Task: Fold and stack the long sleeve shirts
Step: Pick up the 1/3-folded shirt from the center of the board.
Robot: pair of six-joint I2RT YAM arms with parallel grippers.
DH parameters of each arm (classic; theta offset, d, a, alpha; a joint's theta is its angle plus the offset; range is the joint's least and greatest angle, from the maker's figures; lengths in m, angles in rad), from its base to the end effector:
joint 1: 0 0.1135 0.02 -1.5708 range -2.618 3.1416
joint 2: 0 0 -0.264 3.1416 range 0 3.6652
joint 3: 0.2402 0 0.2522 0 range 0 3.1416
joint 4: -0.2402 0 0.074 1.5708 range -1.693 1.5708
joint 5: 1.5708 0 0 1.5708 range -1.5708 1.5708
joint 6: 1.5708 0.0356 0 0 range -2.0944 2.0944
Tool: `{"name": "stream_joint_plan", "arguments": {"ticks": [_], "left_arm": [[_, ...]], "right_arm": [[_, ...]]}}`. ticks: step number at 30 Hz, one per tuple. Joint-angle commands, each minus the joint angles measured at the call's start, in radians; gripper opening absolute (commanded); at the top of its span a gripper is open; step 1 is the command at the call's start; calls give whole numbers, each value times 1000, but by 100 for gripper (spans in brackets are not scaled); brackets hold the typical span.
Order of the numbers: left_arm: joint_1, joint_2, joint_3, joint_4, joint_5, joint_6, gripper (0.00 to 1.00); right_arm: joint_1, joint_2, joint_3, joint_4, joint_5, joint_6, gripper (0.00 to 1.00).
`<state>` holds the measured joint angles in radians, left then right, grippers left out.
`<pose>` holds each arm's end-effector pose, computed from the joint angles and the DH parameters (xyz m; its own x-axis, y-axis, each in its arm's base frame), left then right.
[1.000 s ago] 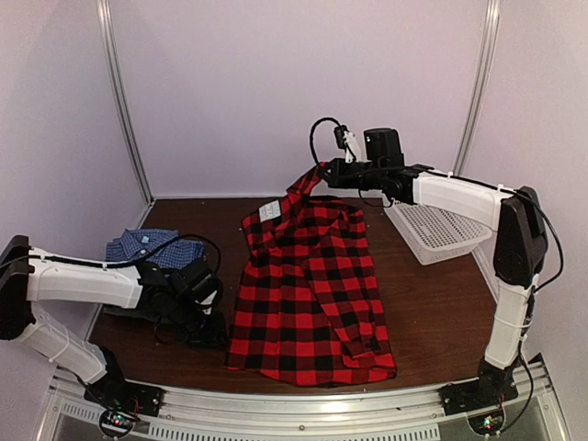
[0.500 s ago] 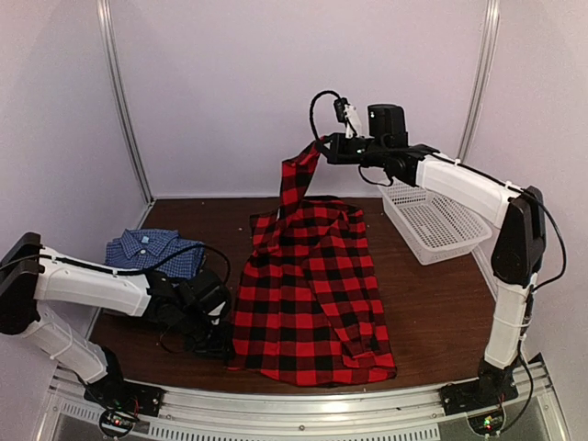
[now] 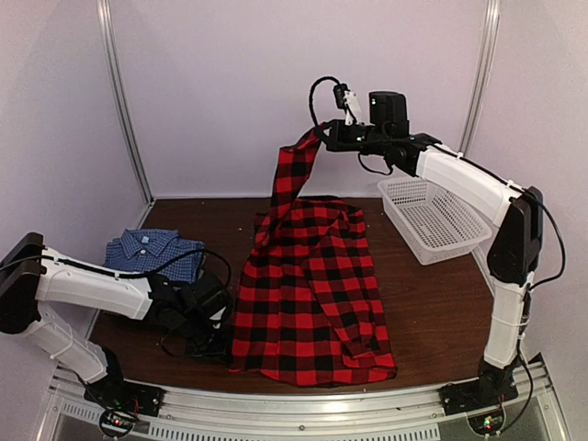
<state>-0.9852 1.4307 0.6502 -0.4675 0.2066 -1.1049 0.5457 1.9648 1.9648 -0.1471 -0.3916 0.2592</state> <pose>0.1232 -0.1990 0.1420 -0.9963 -0.0798 0.0313 -0.0857 0.9247 -0.3708 0.3964 0.2566 0.4016 -0.3268 0.0787 -0.9418 -0.7435 0.5938 0.3076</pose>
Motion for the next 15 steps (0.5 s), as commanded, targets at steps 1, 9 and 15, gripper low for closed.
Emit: {"name": "stream_joint_plan", "arguments": {"ticks": [1, 9, 15], "left_arm": [[-7, -9, 26, -46, -14, -16, 0], [-7, -74, 119, -177, -97, 7, 0], [-34, -53, 230, -227, -113, 108, 0]], "right_arm": [[7, 16, 68, -18, 27, -22, 0], [2, 15, 99, -51, 67, -53, 0], [-17, 7, 122, -82, 80, -67, 0]]}}
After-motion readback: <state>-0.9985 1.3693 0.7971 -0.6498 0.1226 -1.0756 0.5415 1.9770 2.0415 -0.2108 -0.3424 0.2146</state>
